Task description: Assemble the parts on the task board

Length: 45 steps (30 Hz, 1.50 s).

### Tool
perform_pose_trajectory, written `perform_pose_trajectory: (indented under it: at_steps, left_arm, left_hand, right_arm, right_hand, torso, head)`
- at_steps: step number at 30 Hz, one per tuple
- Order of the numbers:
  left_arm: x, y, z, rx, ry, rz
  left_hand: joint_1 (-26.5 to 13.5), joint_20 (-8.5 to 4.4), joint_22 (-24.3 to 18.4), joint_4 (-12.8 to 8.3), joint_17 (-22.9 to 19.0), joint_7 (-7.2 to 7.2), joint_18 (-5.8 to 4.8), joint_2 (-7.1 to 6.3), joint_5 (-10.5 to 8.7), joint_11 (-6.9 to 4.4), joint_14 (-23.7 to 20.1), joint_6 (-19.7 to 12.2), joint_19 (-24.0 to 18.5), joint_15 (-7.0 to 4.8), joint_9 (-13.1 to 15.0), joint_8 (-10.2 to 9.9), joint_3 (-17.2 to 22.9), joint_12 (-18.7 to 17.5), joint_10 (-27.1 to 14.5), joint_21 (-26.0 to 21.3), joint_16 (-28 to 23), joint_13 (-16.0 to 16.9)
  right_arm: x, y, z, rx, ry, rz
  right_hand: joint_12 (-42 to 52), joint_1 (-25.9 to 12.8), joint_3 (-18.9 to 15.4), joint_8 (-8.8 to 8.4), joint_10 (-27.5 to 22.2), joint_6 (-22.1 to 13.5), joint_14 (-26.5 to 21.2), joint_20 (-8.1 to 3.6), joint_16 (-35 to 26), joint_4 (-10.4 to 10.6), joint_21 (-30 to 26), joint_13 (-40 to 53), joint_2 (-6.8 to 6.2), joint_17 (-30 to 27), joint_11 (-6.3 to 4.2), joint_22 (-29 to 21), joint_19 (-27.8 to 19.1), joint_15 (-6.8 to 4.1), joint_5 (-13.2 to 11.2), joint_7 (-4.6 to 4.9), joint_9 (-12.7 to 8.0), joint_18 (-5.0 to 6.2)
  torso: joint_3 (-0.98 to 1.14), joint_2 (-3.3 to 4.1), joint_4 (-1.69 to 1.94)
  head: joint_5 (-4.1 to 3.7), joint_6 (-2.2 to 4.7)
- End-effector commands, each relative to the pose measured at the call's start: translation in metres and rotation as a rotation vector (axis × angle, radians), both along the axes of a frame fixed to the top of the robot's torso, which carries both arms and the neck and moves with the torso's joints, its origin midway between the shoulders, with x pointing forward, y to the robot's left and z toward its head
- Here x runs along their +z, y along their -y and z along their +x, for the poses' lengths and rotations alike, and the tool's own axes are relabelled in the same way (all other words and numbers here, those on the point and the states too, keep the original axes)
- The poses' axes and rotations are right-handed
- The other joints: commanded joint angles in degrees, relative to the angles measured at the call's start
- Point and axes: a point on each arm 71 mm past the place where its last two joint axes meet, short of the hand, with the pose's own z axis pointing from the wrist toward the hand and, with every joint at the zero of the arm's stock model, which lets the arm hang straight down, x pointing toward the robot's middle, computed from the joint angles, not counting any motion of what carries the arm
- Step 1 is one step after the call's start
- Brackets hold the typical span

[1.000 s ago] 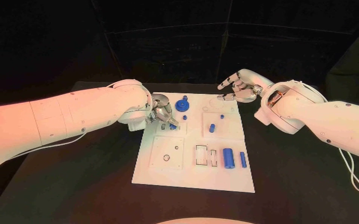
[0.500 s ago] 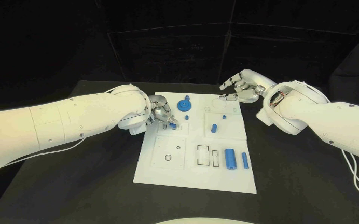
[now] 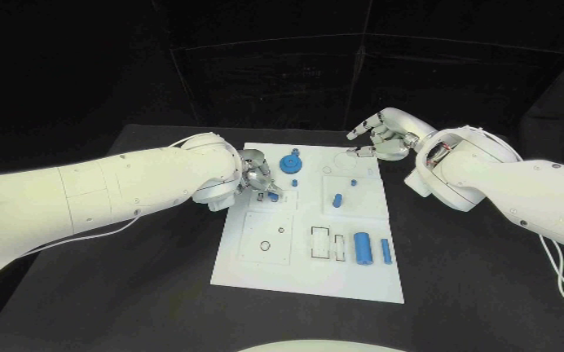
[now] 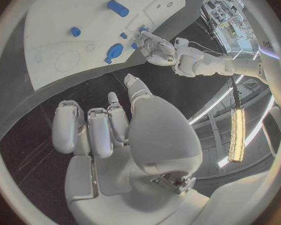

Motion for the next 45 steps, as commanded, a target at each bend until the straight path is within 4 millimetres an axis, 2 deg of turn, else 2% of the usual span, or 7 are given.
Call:
perform_pose_trajectory:
  at_steps: [1,18,21,25,30,38,45]
  left_arm:
    - [-0.0004,-0.0003,-0.0002,0.001,-0.003,0.025]
    - [-0.0037,-0.0018,-0.0021,-0.015,-0.046,0.057]
    - [-0.0038,-0.0019,-0.0021,-0.016,-0.047,0.058]
    - [-0.0039,-0.0013,-0.0022,-0.019,-0.049,0.059]
    - [-0.0040,0.0004,-0.0021,-0.024,-0.051,0.059]
    - [-0.0043,0.0024,-0.0010,-0.026,-0.052,0.061]
    - [-0.0045,0.0060,-0.0001,-0.034,-0.054,0.062]
  left_hand:
    - [0.08,0.19,-0.07,-8.19,15.09,-0.31,0.00,0.68,0.10,-0.02,6.05,0.16,0.19,0.06,0.06,0.26,8.51,0.35,0.32,0.12,0.18,-0.02]
    - [-0.04,0.18,-0.26,-8.29,15.09,-0.38,0.04,0.53,0.14,-0.08,6.05,0.14,0.13,0.04,0.15,0.39,8.83,0.09,0.11,-0.01,0.18,-0.38]
    - [-0.19,0.18,-0.20,-8.25,15.09,-0.40,0.03,0.45,0.12,-0.09,6.05,0.18,0.14,0.03,0.19,0.48,8.90,0.13,0.14,0.02,0.18,-0.34]
    - [-0.53,0.17,-0.19,-8.12,15.09,-0.45,0.03,0.32,0.08,-0.11,6.05,0.26,0.14,0.02,0.27,0.63,9.00,0.23,0.21,0.01,0.18,-0.29]
    - [-0.88,0.15,-0.18,-7.98,15.09,-0.52,0.03,0.18,0.02,-0.15,6.05,0.37,0.15,-0.01,0.33,0.78,9.01,0.32,0.29,0.00,0.18,-0.25]
    - [-2.06,0.05,0.08,-7.43,15.09,-0.83,-0.01,-0.35,-0.16,-0.35,6.05,0.87,0.23,-0.16,0.46,1.18,8.35,0.75,0.57,0.11,0.18,0.03]
    - [-4.02,-0.17,0.28,-6.13,15.09,-1.25,-0.05,-0.94,-0.27,-0.69,6.05,1.94,0.30,-0.42,0.53,1.68,6.25,0.96,0.59,0.16,0.18,-0.04]
  right_arm:
    - [0.0014,-0.0009,0.0001,0.006,0.004,-0.002]
    - [0.0012,-0.0019,0.0005,0.008,0.004,-0.002]
    - [0.0012,-0.0010,0.0011,0.001,0.006,-0.002]
    - [0.0019,-0.0003,0.0016,-0.004,0.014,0.009]
    - [0.0024,-0.0009,0.0018,0.003,0.013,0.030]
    - [0.0030,-0.0017,0.0015,0.018,0.009,0.060]
    - [0.0028,-0.0011,0.0016,0.015,0.001,0.068]
  right_hand:
    - [-0.35,-0.03,-0.10,0.38,-0.37,-0.14,2.46,0.10,-0.30,0.12,-0.19,0.62,0.20,-0.05,0.16,-0.01,-0.31,-0.37,0.20,-0.08,-0.09,0.47]
    - [-0.53,-0.05,-0.10,0.38,-0.50,-0.14,2.40,0.10,-0.45,0.17,-0.32,0.44,0.24,-0.31,0.16,-0.25,-0.48,-0.37,0.18,-0.08,-0.09,0.52]
    - [-5.81,-0.10,-0.21,0.50,-3.98,-0.17,1.19,-0.03,-3.48,0.66,-2.52,-4.57,0.34,-4.85,-0.02,-3.88,-3.00,-0.54,0.12,-0.23,-0.08,1.34]
    - [-28.76,0.27,-0.16,0.70,-15.24,-0.26,-4.41,-0.53,-19.50,2.26,-14.35,-25.74,0.08,-24.67,-0.53,-20.71,-14.15,-1.06,-0.14,-0.76,-0.07,4.69]
    - [-38.96,1.51,0.07,1.34,-16.51,-0.42,-7.55,-0.59,-37.53,4.41,-28.28,-35.88,-0.68,-40.95,-0.57,-36.41,-21.42,-0.86,-0.91,-0.66,-0.02,7.07]
    - [-51.48,2.12,0.36,1.57,-20.32,-2.05,-15.08,2.17,-55.27,7.96,-40.98,-48.04,-2.01,-48.49,2.15,-44.12,-26.04,2.16,-0.49,1.31,-0.06,6.58]
    - [-58.03,3.03,-1.19,3.03,-17.73,-2.42,-13.47,4.02,-66.94,9.69,-50.76,-59.44,-2.47,-54.83,3.33,-51.10,-23.98,3.39,-0.16,2.16,-0.01,7.03]
  torso:
    - [0.01,-0.04,-0.02]
    - [-0.03,-0.02,-0.02]
    - [-0.01,-0.01,-0.04]
    - [0.03,0.01,-0.03]
    - [0.02,-0.01,-0.02]
    - [0.06,-0.07,-0.09]
    - [0.03,-0.02,-0.05]
  head:
    - [0.00,-0.15]
    - [0.07,-0.18]
    - [-0.06,-0.05]
    - [-0.10,-0.11]
    - [-0.11,-0.15]
    - [-0.22,-0.13]
    - [-0.26,-0.15]
